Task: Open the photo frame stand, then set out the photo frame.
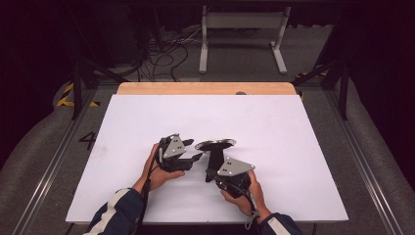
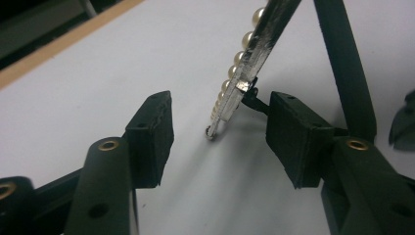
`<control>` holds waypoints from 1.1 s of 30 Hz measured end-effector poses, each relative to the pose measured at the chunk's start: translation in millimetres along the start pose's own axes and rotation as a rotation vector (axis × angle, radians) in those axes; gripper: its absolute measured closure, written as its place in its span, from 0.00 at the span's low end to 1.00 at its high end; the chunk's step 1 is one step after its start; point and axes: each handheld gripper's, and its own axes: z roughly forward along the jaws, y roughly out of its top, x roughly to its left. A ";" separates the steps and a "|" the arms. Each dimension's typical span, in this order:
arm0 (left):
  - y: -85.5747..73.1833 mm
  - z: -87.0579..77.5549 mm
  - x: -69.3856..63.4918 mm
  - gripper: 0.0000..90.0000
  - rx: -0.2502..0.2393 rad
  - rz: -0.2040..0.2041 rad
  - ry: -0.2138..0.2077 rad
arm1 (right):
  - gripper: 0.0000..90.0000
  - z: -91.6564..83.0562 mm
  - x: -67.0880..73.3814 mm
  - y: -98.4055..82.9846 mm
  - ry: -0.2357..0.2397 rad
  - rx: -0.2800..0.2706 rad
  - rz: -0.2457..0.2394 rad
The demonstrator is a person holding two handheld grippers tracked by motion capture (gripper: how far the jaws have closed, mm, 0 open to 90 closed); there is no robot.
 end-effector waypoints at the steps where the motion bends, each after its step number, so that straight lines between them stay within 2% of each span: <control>1: -0.2 2.6 1.0 0.50 0.007 -0.014 -0.005 | 1.00 2.1 1.7 0.2 -0.002 0.004 0.000; 5: -1.5 8.6 3.0 0.52 0.018 -0.019 -0.002 | 1.00 11.7 12.8 2.0 -0.016 0.013 -0.033; 8: -1.6 11.2 5.2 0.55 0.017 -0.026 0.004 | 1.00 20.0 18.2 2.1 -0.028 0.023 -0.037; 10: -2.0 13.1 5.7 0.59 0.023 -0.023 -0.016 | 1.00 24.8 20.9 1.6 -0.034 0.031 -0.037; 13: -4.0 18.7 4.3 0.65 0.040 -0.012 -0.052 | 1.00 32.2 25.9 0.5 -0.071 0.064 -0.042; 19: -3.7 19.7 4.3 0.67 0.033 -0.019 -0.042 | 1.00 37.8 28.2 -1.1 -0.098 0.090 -0.040; 22: -3.2 19.1 4.2 0.72 0.025 -0.022 -0.046 | 1.00 40.0 26.7 -2.2 -0.102 0.105 -0.023; 25: -3.3 18.5 4.2 0.80 0.032 -0.007 -0.042 | 1.00 41.1 26.6 -3.3 -0.099 0.121 -0.011; 29: -2.6 17.4 2.7 0.82 0.043 0.018 -0.037 | 1.00 40.2 28.1 -4.3 -0.105 0.132 -0.020; 33: -1.4 17.2 -0.1 0.83 0.051 0.038 -0.028 | 1.00 38.8 26.2 -7.5 -0.110 0.145 0.004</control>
